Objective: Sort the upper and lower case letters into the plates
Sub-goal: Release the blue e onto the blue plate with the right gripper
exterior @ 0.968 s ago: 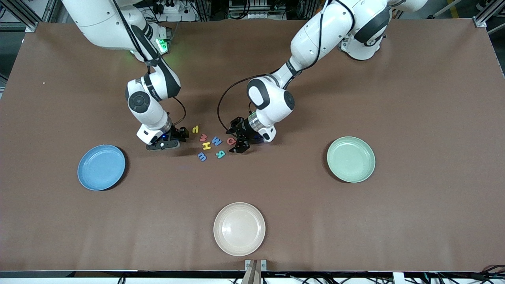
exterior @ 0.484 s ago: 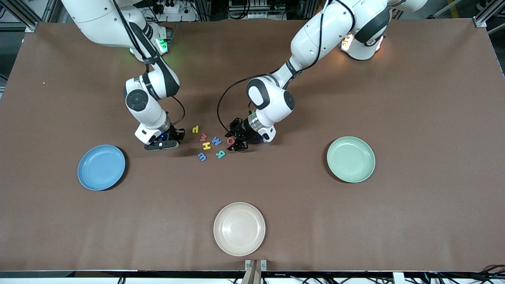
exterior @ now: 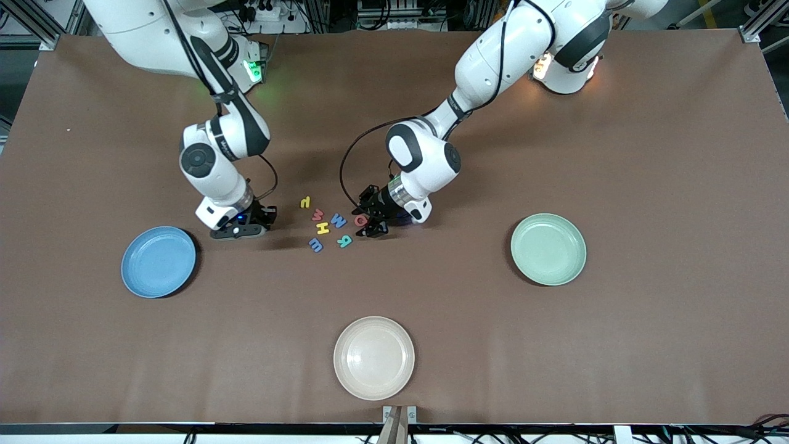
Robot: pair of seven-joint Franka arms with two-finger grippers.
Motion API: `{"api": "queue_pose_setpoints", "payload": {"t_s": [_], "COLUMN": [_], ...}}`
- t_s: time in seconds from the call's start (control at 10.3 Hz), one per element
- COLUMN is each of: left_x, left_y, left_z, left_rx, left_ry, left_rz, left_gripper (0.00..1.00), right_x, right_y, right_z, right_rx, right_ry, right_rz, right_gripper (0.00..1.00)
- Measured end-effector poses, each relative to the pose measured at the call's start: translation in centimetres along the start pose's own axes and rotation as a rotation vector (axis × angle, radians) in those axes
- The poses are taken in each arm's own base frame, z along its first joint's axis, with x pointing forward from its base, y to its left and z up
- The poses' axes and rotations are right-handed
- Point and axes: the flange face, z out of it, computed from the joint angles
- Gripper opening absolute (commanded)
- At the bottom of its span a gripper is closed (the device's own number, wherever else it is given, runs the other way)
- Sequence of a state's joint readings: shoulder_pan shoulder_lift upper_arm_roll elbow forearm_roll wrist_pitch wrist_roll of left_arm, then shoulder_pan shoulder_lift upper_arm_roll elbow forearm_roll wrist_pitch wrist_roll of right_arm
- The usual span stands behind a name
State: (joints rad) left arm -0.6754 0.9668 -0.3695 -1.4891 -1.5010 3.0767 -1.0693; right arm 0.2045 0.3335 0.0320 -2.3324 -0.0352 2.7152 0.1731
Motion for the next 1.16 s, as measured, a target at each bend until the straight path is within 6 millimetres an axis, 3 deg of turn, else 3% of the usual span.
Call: {"api": "queue_pose_setpoints", "payload": {"t_s": [0.39, 0.77, 0.87, 0.97, 1.07, 1.16], "left_x": [0.0, 0.2, 0.3, 0.4, 0.4, 0.4], "left_y": [-0.1, -0.4, -0.5, -0.7, -0.8, -0.9], "left_z": [0.0, -0.3, -0.5, -0.6, -0.8, -0.8], "left_rx": [0.002, 0.007, 0.01, 0.012, 0.014, 0.016], "left_ry": [0.001, 0.008, 0.013, 0.018, 0.021, 0.022], "left_rz": [0.0, 0.006, 0.008, 0.011, 0.014, 0.015], "left_gripper": [0.66, 0.66, 0.66, 0.66, 0.62, 0.47], "right_x": [2.9, 4.7, 4.9, 5.3, 5.8, 6.5], "right_y": [7.1, 17.7, 20.3, 22.0, 22.6, 22.5], "right_z": [-4.3, -6.9, -7.2, -7.4, -7.4, -7.5], "right_rx": [-0.016, -0.031, -0.042, -0.056, -0.067, -0.071], "right_ry": [-0.037, -0.005, 0.004, 0.007, 0.012, 0.018], "right_rz": [-0.062, -0.23, -0.266, -0.288, -0.299, -0.307], "right_gripper": [0.0, 0.0, 0.09, 0.7, 1.0, 1.0]}}
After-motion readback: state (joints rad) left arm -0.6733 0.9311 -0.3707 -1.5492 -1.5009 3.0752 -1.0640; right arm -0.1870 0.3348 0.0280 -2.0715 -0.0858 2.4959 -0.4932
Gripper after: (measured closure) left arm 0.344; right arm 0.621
